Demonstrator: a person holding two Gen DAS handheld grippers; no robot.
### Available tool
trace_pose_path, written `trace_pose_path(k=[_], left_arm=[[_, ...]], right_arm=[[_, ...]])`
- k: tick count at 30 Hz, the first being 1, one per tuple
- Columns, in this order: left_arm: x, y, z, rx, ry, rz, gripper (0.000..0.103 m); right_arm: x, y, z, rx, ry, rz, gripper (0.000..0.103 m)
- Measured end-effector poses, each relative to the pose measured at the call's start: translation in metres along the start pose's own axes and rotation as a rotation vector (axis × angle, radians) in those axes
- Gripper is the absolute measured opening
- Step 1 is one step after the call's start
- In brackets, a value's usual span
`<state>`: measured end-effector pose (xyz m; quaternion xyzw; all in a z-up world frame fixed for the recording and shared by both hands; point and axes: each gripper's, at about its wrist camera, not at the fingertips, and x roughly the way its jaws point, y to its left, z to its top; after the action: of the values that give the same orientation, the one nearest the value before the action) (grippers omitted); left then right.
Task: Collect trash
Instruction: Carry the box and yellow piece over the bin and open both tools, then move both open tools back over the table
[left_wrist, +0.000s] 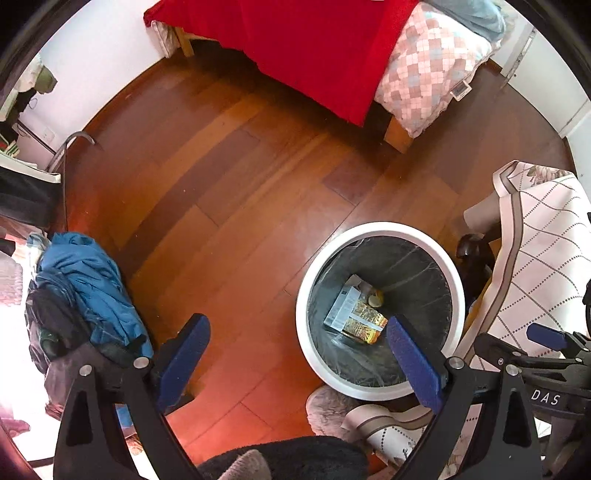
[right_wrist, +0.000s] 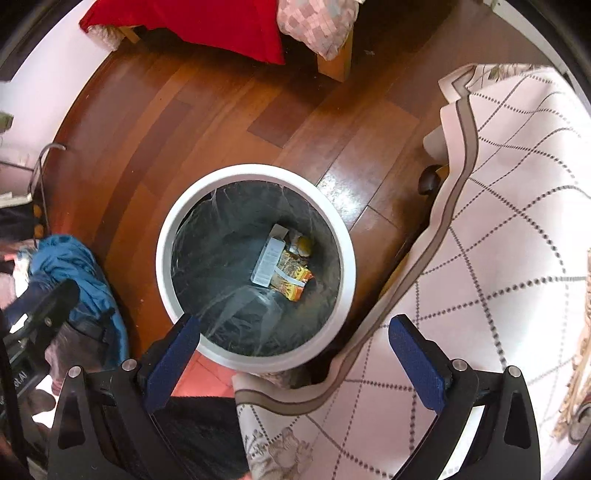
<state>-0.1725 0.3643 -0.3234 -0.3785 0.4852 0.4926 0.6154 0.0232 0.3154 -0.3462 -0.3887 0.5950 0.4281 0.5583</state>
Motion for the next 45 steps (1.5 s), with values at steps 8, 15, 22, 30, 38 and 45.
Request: trace_pose_path(k=[8, 15, 22, 30, 38, 45], left_arm=[[-0.033, -0.004, -0.009, 0.019, -0.051, 0.006, 0.098], [-0.073, -0.006, -0.024, 0.031, -0.126, 0.000, 0.098], [-0.114, -0.014, -0.047, 0.053, -0.213, -0.009, 0.098], [-0.159, -0.024, -0.074, 0.086, -0.295, -0.027, 0.098], [-0.181, -0.063, -0.094, 0.159, -0.338, -0.044, 0.098], [-0.133, -0.161, -0.106, 0.290, -0.242, -0.095, 0.098]], right_arm=[[-0.030, 0.002, -0.022, -0.001, -0.034, 0.021, 0.103], [-0.075, 0.000, -0.046, 0.008, -0.129, 0.066, 0.103], [-0.128, -0.001, -0.086, 0.006, -0.249, 0.104, 0.103], [-0.181, -0.015, -0.136, 0.027, -0.399, 0.132, 0.103], [-0.210, -0.062, -0.187, 0.150, -0.472, 0.279, 0.103], [-0.205, -0.181, -0.229, 0.482, -0.467, 0.249, 0.103]])
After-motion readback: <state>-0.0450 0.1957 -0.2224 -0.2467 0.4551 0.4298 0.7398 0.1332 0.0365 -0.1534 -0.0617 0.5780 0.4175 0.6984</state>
